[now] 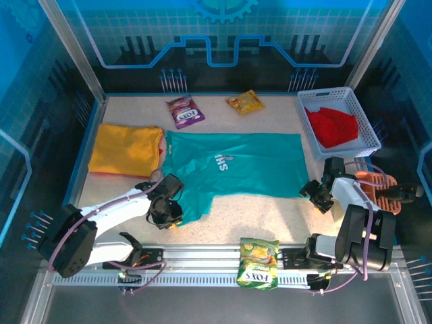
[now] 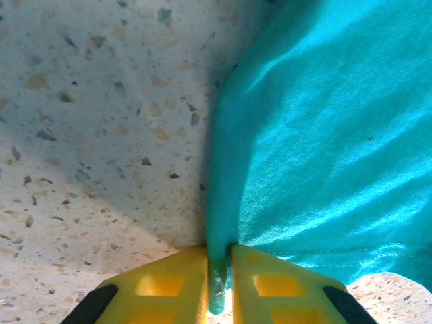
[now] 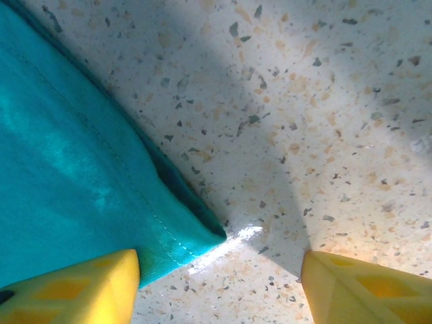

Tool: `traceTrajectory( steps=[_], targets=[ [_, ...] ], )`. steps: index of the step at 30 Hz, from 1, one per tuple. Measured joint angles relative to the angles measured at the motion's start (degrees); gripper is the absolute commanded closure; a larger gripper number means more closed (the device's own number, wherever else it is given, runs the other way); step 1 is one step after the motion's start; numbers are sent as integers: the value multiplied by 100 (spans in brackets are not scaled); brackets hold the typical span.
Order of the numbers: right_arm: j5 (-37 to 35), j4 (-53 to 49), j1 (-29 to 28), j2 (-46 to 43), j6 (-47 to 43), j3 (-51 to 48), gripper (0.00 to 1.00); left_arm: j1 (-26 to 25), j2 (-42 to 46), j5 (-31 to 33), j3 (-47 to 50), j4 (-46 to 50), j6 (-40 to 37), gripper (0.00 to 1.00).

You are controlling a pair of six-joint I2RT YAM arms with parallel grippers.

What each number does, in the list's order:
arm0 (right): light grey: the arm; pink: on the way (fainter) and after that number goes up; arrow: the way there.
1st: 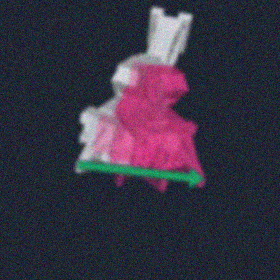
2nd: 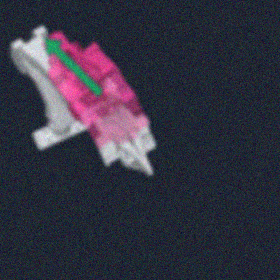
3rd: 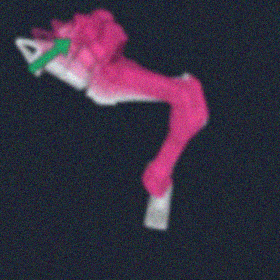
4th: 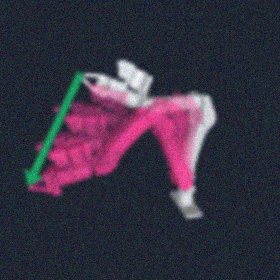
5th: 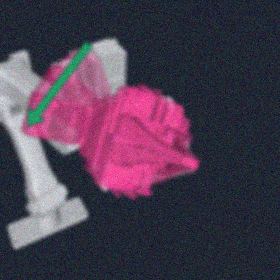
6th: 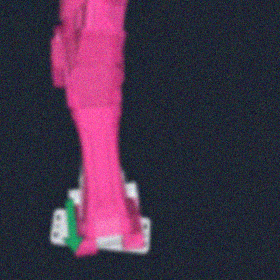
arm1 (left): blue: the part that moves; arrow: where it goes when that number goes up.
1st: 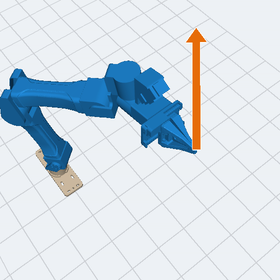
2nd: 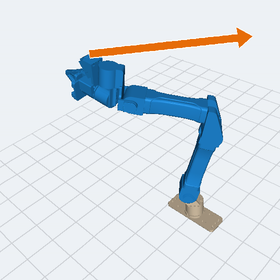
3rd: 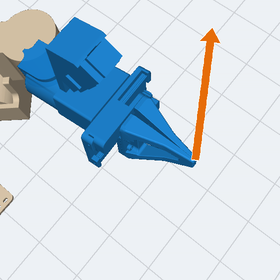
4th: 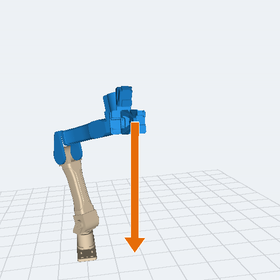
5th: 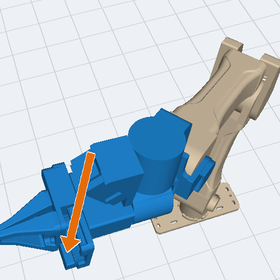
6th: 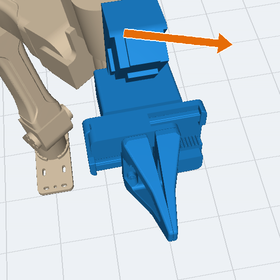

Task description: Fold and stack the t-shirts

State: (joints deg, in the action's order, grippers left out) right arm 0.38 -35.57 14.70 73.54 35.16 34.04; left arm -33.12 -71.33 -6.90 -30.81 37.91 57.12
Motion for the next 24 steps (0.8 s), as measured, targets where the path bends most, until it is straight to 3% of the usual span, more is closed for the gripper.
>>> traceTrajectory(
  steps=[4, 12, 14, 24],
  targets=[
    [-33, -28, 2, 17, -7, 17, 44, 0, -81, 17, -81, 70, -57, 87],
    [-46, -133, 39, 190, 22, 142, 47, -2, -197, 72, -212, 17, -203, 91],
    [-52, -162, 39, 225, 22, 173, 51, -4, -197, 109, -219, -79, -205, 91],
    [68, -166, 74, 238, -66, 205, 43, -4, -168, 184, -219, -101, -216, 92]
  ],
)
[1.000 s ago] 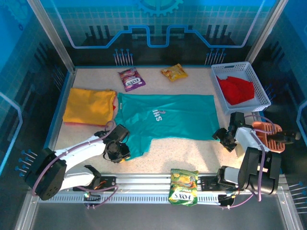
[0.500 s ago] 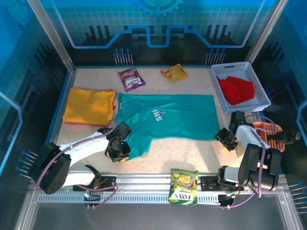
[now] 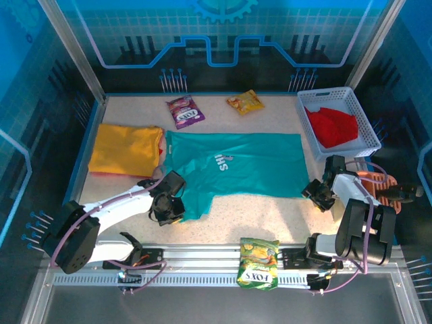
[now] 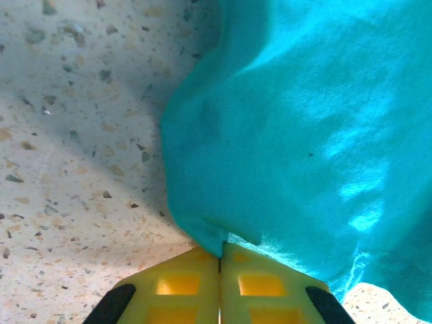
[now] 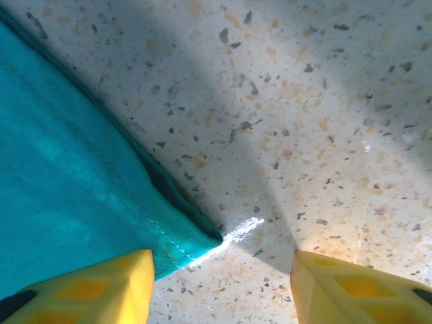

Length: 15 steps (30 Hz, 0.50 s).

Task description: Fold and stack the t-shirts

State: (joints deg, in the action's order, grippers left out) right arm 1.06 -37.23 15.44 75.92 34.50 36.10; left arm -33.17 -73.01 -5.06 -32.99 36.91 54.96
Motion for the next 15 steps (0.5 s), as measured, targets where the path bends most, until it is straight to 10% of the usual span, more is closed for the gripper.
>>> traceTrajectory(
  steps=[15],
  targets=[
    [55, 1067, -354, 258, -439, 350, 49, 0, 33, 31, 2, -44, -2, 92]
  ],
)
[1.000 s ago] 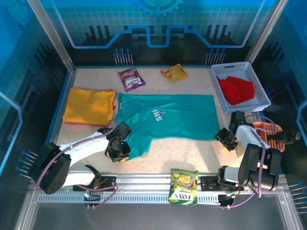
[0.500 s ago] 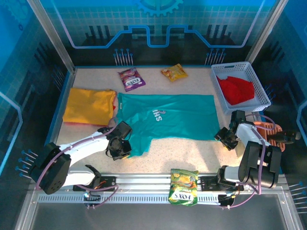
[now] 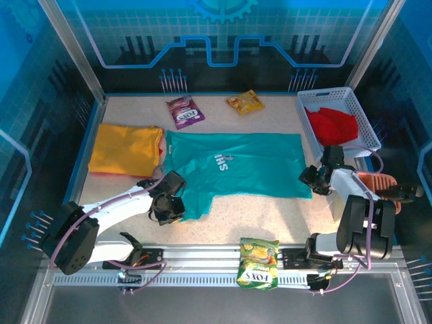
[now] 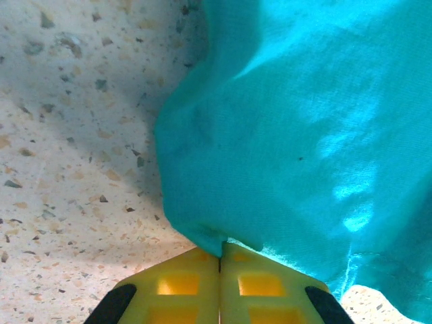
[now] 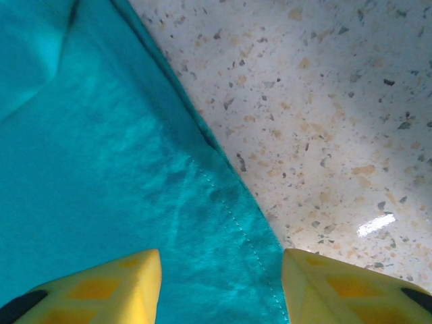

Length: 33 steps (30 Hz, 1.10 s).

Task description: Fold and stack the t-shirts

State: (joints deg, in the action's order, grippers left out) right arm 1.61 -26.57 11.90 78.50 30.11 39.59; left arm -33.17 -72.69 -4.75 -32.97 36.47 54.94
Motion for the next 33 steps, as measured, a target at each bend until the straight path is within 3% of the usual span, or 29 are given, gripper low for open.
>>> traceTrajectory(
  steps=[15, 33],
  targets=[
    [-643, -623, -273, 28, -15, 39, 48, 0, 57, 7, -2, 4, -109, 93],
    [-525, -702, -299, 391, 50, 153, 61, 0, 59, 46, -74, 7, -153, 94]
  ],
)
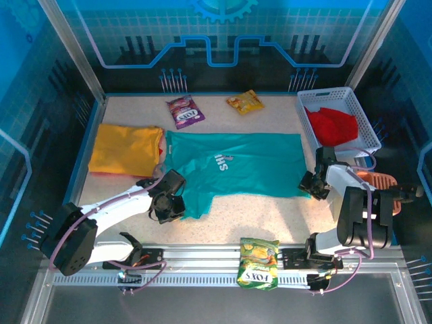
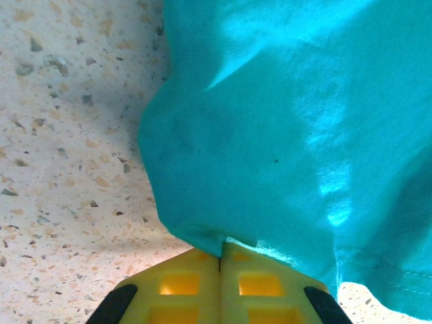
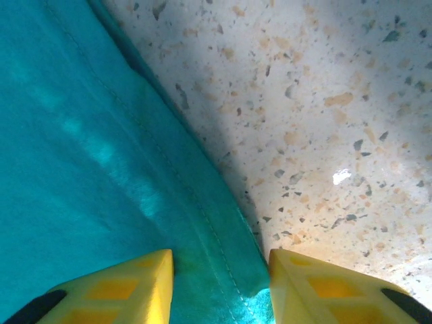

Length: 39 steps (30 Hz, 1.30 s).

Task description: Fold and stack the t-shirts

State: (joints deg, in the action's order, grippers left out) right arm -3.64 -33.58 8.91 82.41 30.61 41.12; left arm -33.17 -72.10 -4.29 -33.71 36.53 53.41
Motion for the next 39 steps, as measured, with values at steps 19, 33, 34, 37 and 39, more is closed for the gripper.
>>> traceTrajectory(
  steps=[19, 33, 34, 37, 39],
  targets=[
    [286, 13, 0, -87, 50, 490, 100, 378, 258, 50, -979, 354, -474, 100],
    [767, 90, 234, 232, 289, 1143, 100, 1410, -107, -179, -2271, 525, -1429, 100],
    [798, 101, 251, 275, 308, 1187, 100, 1445, -179, -179, -2387, 531, -1486, 100],
    [887, 142, 317, 442, 393, 1320, 100, 1550, -404, -168, -2809, 568, -1700, 100],
    [933, 168, 348, 588, 439, 1410, 100, 1622, -560, -149, -3091, 586, -1834, 100]
  ],
)
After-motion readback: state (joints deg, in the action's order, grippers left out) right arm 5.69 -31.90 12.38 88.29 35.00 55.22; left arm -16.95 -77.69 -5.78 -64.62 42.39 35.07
